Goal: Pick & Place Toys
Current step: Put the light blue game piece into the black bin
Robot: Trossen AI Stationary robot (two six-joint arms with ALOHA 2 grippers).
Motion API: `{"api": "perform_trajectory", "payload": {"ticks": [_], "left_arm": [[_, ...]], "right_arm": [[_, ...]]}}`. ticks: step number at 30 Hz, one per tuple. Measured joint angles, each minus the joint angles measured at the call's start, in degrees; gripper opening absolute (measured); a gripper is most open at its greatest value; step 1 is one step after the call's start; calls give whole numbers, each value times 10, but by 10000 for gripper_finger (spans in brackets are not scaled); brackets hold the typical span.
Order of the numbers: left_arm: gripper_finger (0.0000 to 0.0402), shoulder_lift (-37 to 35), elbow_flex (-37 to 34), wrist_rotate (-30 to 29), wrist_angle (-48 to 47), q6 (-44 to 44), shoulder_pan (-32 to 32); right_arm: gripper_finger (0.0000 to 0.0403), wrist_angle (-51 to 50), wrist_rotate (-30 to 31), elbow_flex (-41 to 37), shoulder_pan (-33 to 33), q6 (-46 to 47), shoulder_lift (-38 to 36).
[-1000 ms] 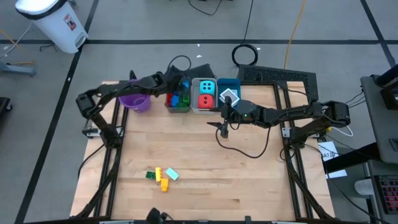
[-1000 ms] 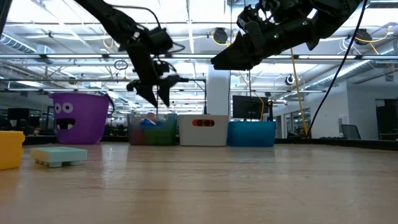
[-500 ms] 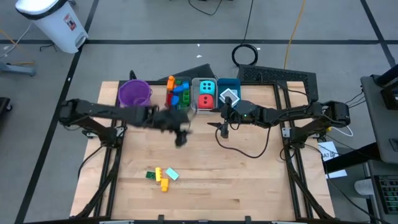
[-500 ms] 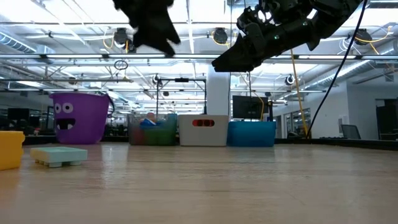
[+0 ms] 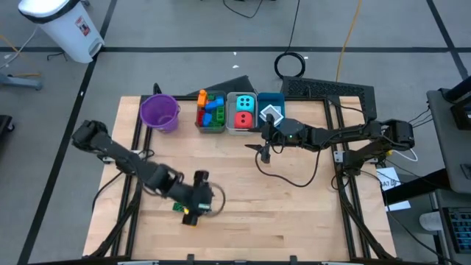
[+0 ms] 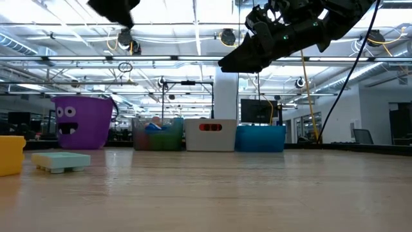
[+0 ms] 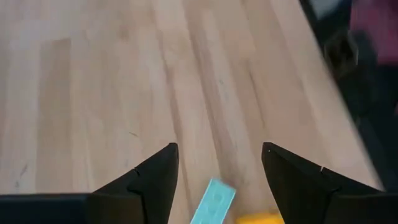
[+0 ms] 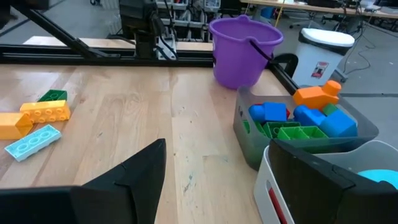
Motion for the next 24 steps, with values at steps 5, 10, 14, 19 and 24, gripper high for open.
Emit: {"api": "perform_trajectory", "payload": {"ticks": [5,10,14,19,24], "left_arm": [[223,52,0,-29,-21,32,-36],[208,108,0,-35,-8,31,-43],[196,150,0,-35,-14,13,-41],[184,191,0,-8,-56,-2,-40],[172,223,0,-22,-98,4,-36]], "right_arm": [[256,0,0,0,0,0,0],[256,0,0,0,0,0,0],[256,0,0,0,0,3,0],[256,0,0,0,0,9,0],[256,0,0,0,0,9,0]]}}
